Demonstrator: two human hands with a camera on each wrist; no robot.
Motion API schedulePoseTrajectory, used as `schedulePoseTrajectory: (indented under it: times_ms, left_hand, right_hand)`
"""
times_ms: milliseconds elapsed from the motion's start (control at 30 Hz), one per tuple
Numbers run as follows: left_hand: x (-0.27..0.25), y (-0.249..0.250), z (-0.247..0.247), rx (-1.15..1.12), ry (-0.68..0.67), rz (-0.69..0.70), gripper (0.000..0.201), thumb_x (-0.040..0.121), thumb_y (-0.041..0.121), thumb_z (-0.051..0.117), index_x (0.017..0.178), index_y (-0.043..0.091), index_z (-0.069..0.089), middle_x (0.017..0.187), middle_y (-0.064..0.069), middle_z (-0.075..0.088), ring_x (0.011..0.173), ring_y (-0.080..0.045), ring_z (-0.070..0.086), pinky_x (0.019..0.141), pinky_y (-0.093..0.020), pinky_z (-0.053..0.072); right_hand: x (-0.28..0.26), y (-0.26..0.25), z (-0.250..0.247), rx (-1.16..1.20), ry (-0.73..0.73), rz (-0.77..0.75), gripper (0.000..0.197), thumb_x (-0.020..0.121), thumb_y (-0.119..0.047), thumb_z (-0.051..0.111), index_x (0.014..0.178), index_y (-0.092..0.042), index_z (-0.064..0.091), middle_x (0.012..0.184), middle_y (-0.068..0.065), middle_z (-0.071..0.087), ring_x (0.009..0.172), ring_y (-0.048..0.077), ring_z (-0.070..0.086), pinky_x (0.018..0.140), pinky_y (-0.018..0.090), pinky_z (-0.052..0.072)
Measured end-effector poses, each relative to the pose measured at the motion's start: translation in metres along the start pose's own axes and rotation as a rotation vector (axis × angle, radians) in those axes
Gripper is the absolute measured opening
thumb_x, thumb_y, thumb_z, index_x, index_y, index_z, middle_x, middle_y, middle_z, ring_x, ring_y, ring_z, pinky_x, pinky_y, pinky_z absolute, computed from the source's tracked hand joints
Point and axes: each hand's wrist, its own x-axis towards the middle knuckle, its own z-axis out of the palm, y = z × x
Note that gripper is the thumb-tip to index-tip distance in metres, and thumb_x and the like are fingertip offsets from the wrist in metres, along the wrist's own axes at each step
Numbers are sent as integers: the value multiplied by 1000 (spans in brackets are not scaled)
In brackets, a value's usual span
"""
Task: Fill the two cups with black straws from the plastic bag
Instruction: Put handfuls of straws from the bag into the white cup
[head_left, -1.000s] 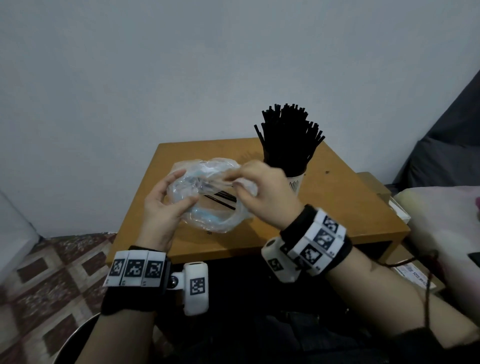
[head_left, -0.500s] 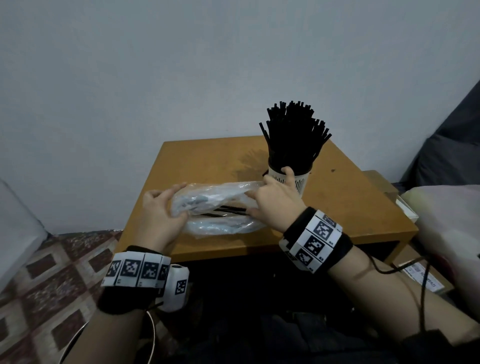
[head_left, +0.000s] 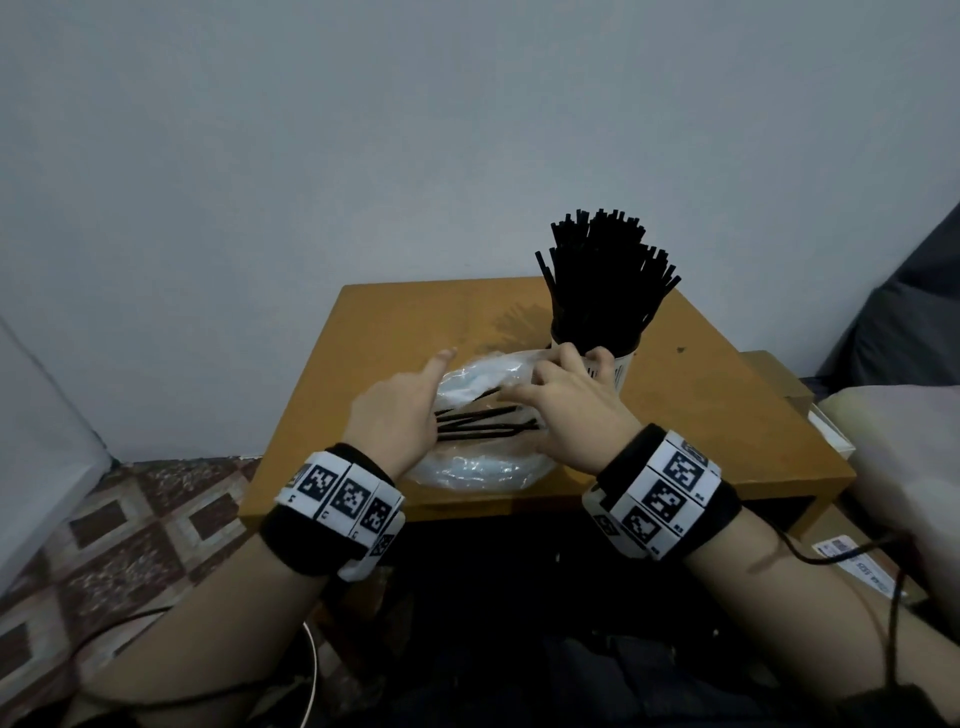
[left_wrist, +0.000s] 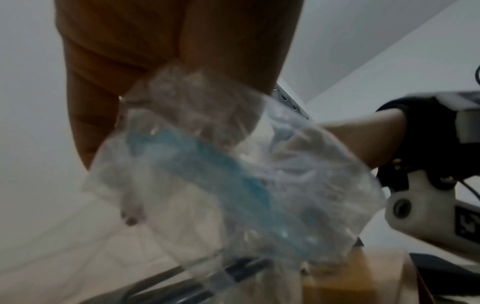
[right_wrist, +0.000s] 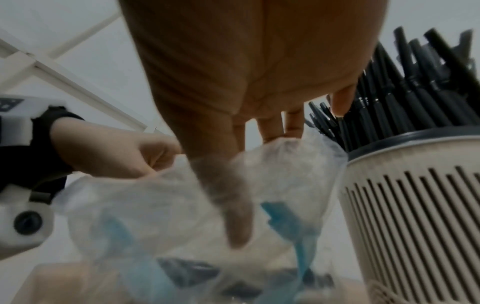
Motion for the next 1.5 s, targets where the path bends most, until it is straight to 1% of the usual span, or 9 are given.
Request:
schedulePoseTrajectory:
  times_ms: [100, 200, 367, 500, 700, 900, 1033, 1200, 1500]
  left_hand:
    - [1, -2, -2, -154, -21, 47, 81, 93, 1, 42, 150, 44, 4, 71, -2, 54, 58, -15, 49, 52, -28, 43]
    - [-4, -6, -12, -226, -113, 230, 81, 95, 12, 34, 138, 65, -10, 104, -1, 51, 70, -10, 49, 64, -21, 41]
    - [-7, -12, -18, -112, -222, 432, 65, 97, 11, 37, 134, 63, 27, 144, -3, 33, 72, -3, 45, 60, -11, 37]
    - [-11, -10, -14, -102, -116, 300, 51, 96, 9, 43, 123, 51, 57, 145, -3, 33, 86, -14, 54, 74, -19, 44]
    - [-10, -4, 4, -435, -59, 124, 61, 85, 7, 65, 138, 33, 49, 116, -2, 39, 94, -15, 48, 75, -13, 37]
    - [-6, -12, 3, -614, -57, -45, 94, 70, 4, 80, 148, 24, 32, 119, 0, 25, 106, -18, 43, 78, -12, 39]
    - [-1, -23, 3, -550, -58, -164, 95, 71, 2, 76, 150, 24, 27, 137, -4, 9, 110, -18, 35, 87, -13, 37]
    - [1, -29, 14, -504, -130, -312, 94, 76, 8, 72, 148, 42, 23, 149, -4, -1, 127, -37, 36, 103, -40, 43]
    - [-12, -30, 11, -493, -317, -406, 103, 80, 14, 74, 151, 44, 5, 152, -21, 14, 130, -39, 39, 100, -40, 41]
  right_hand:
    - [-1, 6, 3, -4, 29, -18, 59, 85, -4, 54, 131, -39, 49, 114, -2, 43, 123, 22, 27, 104, 50, 15]
    - [-1, 22, -1, 75, 78, 63, 56, 86, -7, 52, 132, -38, 49, 118, -6, 42, 119, 17, 31, 105, 46, 15]
    - [2, 37, -4, 197, 110, 165, 56, 81, -6, 52, 132, -30, 50, 128, -6, 44, 123, 16, 33, 109, 43, 17]
    - [2, 30, 4, 182, 172, 140, 56, 78, 1, 52, 129, -25, 52, 124, -2, 48, 119, 20, 37, 100, 38, 27]
    - [-7, -8, 9, 213, 473, -36, 42, 76, 1, 61, 111, -19, 69, 97, 2, 64, 105, 25, 50, 93, 43, 34]
    - [-5, -23, 23, 121, -173, -128, 44, 94, -31, 40, 136, -18, 48, 154, 2, 29, 146, 23, 5, 115, 43, 2]
    - [-9, -22, 30, 233, -278, -220, 36, 96, -32, 37, 117, -21, 65, 158, -4, 17, 146, 18, -10, 114, 36, -9]
    - [-6, -22, 26, 168, -273, -214, 39, 95, -36, 40, 112, -16, 68, 156, -3, 25, 146, 19, 1, 115, 37, -2]
    - [19, -29, 3, 331, 12, -273, 47, 84, -5, 49, 126, -25, 58, 128, -2, 59, 121, 18, 47, 103, 42, 39]
